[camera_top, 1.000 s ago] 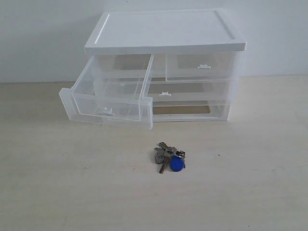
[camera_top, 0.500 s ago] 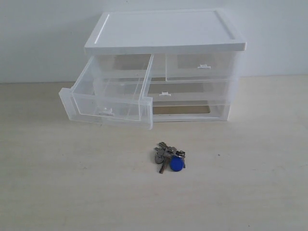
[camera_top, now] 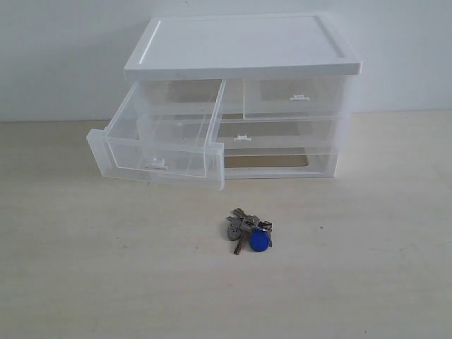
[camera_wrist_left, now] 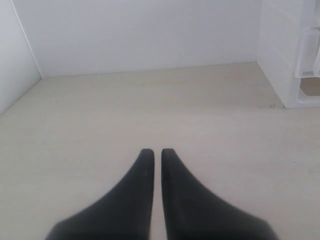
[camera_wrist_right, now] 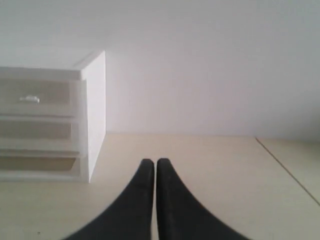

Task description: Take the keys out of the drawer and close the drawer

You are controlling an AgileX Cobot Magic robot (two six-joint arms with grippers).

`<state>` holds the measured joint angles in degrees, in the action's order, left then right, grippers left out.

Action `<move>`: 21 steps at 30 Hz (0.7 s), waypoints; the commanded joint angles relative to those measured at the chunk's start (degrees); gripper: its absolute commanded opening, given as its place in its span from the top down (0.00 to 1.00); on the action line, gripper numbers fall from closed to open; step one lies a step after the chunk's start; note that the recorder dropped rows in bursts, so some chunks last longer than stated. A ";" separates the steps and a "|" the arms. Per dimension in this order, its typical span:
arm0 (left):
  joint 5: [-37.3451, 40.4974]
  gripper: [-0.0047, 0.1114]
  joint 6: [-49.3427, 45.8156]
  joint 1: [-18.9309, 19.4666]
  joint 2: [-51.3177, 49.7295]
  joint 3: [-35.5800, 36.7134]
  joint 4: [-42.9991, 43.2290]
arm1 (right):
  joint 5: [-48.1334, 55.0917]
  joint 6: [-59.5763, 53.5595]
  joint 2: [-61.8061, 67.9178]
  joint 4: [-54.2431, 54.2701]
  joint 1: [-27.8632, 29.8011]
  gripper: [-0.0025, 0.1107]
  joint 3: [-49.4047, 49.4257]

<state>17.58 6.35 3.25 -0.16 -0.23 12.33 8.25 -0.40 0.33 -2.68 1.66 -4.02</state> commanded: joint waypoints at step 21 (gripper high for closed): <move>0.04 0.92 -0.32 0.14 0.16 0.23 0.35 | 10.63 -1.85 -0.33 -0.81 0.16 0.98 4.02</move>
<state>17.58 6.35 3.25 -0.16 -0.23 12.33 18.93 -2.30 0.33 -2.93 1.66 0.02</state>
